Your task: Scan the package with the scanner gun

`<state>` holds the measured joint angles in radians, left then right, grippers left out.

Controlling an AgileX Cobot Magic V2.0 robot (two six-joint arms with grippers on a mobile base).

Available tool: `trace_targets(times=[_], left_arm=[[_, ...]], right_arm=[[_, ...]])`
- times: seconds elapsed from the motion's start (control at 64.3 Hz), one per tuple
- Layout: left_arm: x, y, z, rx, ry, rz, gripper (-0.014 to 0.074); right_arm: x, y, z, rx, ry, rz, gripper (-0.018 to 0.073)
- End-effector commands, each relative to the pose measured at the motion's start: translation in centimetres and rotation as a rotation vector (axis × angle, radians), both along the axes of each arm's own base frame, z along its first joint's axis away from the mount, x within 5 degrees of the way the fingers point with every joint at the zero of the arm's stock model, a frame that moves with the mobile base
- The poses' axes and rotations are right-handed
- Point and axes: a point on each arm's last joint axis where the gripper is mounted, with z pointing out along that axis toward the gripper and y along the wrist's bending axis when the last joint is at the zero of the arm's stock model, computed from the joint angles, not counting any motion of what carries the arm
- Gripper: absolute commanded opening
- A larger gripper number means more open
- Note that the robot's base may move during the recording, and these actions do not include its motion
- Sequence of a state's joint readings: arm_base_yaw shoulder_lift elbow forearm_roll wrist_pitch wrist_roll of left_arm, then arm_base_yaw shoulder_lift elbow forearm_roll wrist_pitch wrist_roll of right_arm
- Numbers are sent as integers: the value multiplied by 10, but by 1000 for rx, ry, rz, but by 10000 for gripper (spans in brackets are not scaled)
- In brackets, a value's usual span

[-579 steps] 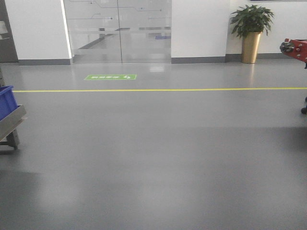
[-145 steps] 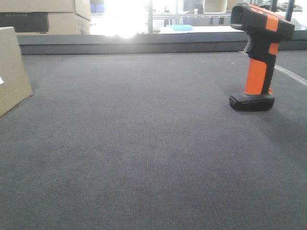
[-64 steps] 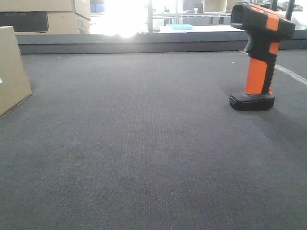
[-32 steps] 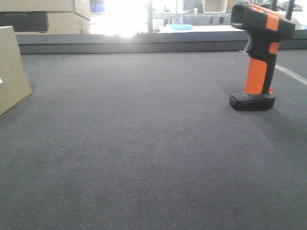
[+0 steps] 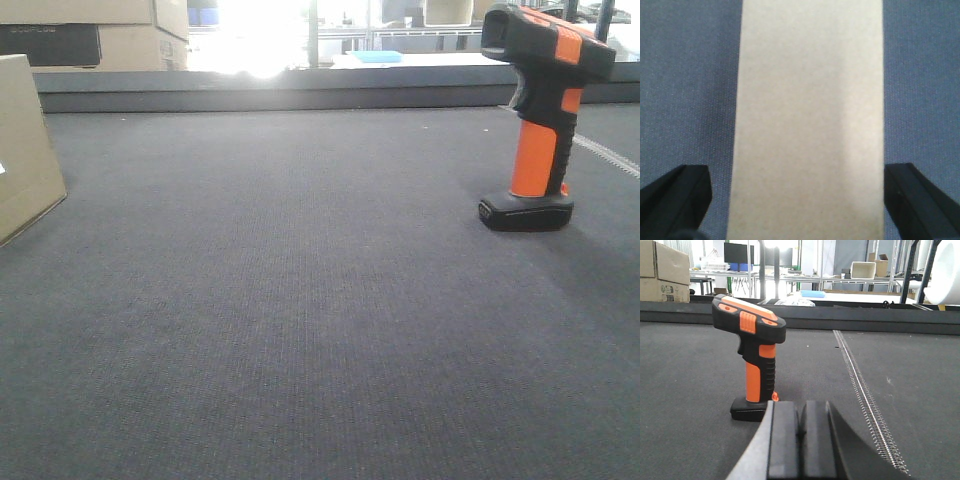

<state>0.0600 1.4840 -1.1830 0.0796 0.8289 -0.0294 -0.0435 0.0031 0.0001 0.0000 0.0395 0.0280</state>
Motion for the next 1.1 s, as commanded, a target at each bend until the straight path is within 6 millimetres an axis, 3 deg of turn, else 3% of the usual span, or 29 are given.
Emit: trace_targets(times=[0.0, 0.14, 0.326, 0.42, 0.559, 0.73, 0.855, 1.088], left_arm=[[2, 0, 3, -13, -24, 12, 553], [2, 0, 3, -13, -24, 12, 390], [2, 1, 3, -10, -27, 11, 100], [2, 1, 3, -10, -27, 11, 23], [3, -2, 9, -55, -29, 21, 17], [6, -17, 29, -262, -53, 50, 17], [7, -37, 35, -398, -62, 26, 17], [9, -86, 40, -413, -138, -115, 17]], right_arm=[[0, 0, 2, 1, -20, -3, -154], [0, 0, 2, 1, -20, -3, -154], [0, 0, 2, 1, -20, -3, -154], [0, 0, 2, 1, -20, -3, -154], [0, 0, 2, 1, -20, -3, -154], [0, 0, 2, 1, -20, -3, -154], [0, 0, 2, 1, -20, -3, -154], [0, 0, 2, 1, -20, -3, -154]])
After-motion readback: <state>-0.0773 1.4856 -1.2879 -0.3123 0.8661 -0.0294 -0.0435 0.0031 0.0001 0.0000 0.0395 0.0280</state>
